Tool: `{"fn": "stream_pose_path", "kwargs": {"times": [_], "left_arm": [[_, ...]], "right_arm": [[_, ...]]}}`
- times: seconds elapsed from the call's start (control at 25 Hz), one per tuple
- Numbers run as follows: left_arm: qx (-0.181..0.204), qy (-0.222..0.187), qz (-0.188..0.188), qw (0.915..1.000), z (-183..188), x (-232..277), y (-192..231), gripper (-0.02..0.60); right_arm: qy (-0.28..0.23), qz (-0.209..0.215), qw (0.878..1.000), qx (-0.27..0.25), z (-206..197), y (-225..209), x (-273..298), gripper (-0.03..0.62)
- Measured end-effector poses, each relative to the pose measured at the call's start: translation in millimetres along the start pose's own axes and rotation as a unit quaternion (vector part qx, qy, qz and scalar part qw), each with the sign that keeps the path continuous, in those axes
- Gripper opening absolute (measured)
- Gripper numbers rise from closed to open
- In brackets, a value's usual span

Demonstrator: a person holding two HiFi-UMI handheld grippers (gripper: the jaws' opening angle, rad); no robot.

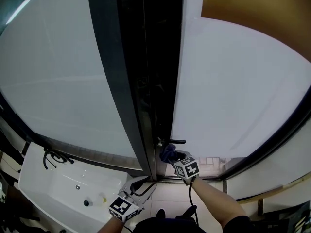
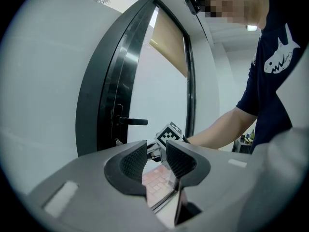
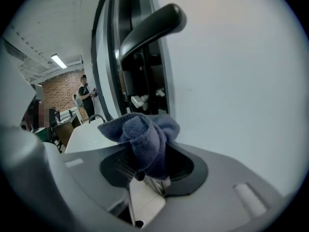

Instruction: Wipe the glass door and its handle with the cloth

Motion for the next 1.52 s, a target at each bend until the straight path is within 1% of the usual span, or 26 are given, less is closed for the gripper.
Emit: {"fn": "stream_pose_path", "kwargs": {"times": [0.16, 0.28, 0.4, 0.52, 0.64, 0.96, 1.08, 1.16, 1.36, 1.52], "left_arm": [[-0.005, 0.002, 0.009, 0.9999, -1, -5, 2, 0.119], [-0.007, 0.002, 0.014, 0.9999, -3, -8, 4, 0.119], [-0.009, 0.004, 0.019, 0.9998, 1, -11, 4, 0.118], [-0.012, 0.001, 0.022, 0.9997, 1, -12, 6, 0.119], [-0.013, 0.013, 0.022, 0.9996, -3, -11, 8, 0.119], [-0.008, 0.001, 0.004, 1.0000, -1, 3, 8, 0.119], [-0.007, -0.002, -0.003, 1.0000, 1, 6, 8, 0.119], [-0.005, -0.003, -0.005, 1.0000, 1, 7, 8, 0.119], [-0.005, -0.005, -0.006, 1.0000, 1, 5, 8, 0.118], [-0.008, -0.004, 0.002, 1.0000, -2, 0, 9, 0.118]], "right_arm": [[-0.004, 0.031, 0.999, -0.008, 13, 18, 19, 0.144], [-0.012, 0.040, 0.999, -0.002, 29, 24, 31, 0.144], [-0.017, 0.039, 0.999, 0.009, 40, 23, 37, 0.144], [-0.027, 0.039, 0.999, 0.013, 41, 21, 35, 0.144], [-0.043, 0.034, 0.998, 0.011, 40, 14, 28, 0.144], [-0.067, 0.008, 0.997, 0.030, 33, -12, 2, 0.144], [-0.072, 0.007, 0.996, 0.045, 29, -16, -8, 0.144], [-0.065, 0.013, 0.997, 0.042, 23, -13, -10, 0.144], [-0.027, 0.041, 0.999, 0.009, 11, 14, 8, 0.144], [-0.025, 0.053, 0.998, -0.004, 28, 27, 25, 0.144]]}}
Point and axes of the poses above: the fingertips, and each gripper's own axes: x forward along the fingers, y to its left, z out of its top, the point moved 10 cm from there along -x, backward along the fingers, and after that the axes turned 7 degrees about y, right-handed, at the moved point
